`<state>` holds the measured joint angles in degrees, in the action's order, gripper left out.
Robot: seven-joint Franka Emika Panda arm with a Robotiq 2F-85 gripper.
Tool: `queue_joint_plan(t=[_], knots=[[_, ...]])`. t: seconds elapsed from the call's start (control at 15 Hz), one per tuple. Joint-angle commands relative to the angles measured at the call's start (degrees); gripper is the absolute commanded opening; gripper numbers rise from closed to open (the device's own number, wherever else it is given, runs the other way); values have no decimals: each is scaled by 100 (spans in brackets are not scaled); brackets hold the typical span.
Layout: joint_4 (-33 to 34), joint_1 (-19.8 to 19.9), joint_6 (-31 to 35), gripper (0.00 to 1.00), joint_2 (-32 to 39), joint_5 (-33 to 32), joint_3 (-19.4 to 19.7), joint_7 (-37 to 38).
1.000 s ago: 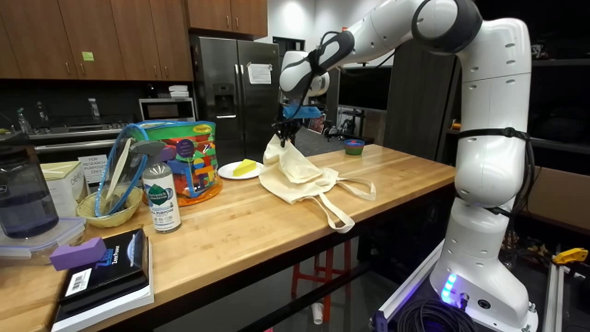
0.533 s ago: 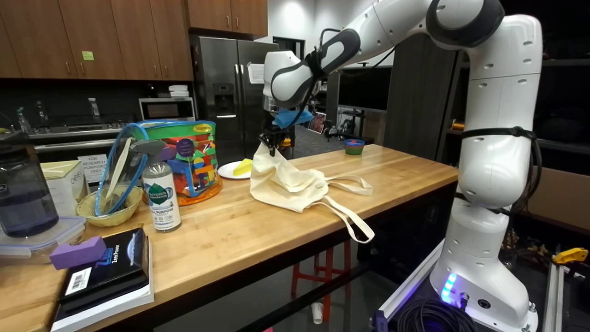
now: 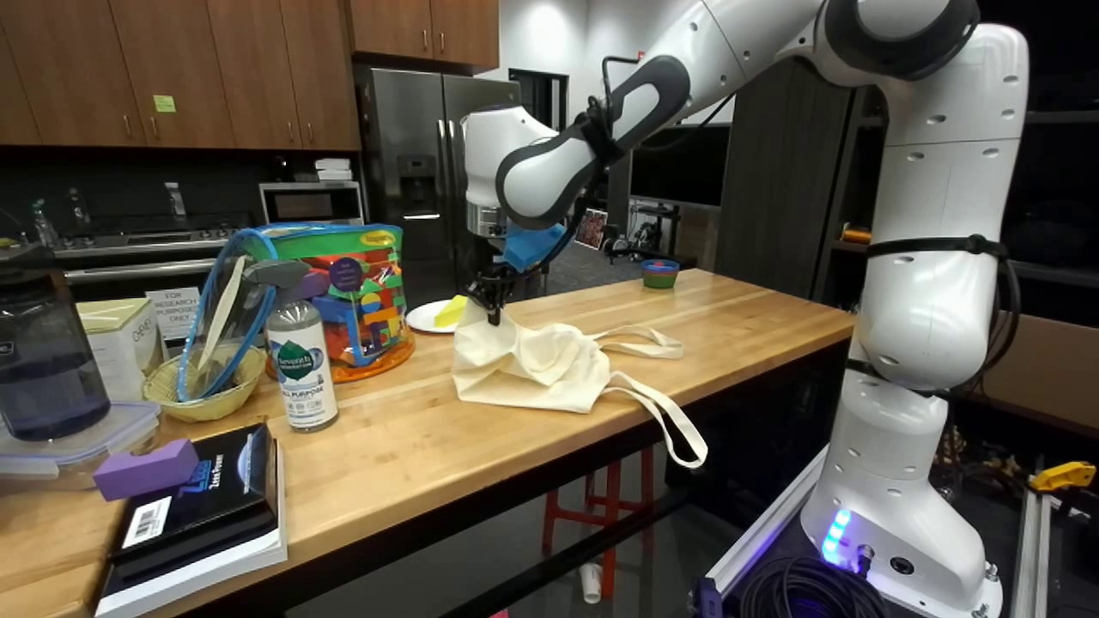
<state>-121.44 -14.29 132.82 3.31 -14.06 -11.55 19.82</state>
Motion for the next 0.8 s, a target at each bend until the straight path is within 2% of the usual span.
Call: queue_joint_plan(t=[0.0, 0.27, 0.73], knots=[[-425, -116, 106, 1, -226, -256, -131, 321], [-614, -92, 136, 1, -204, -272, -142, 579], [-804, 242, 207, 1, -165, -174, 185, 672]])
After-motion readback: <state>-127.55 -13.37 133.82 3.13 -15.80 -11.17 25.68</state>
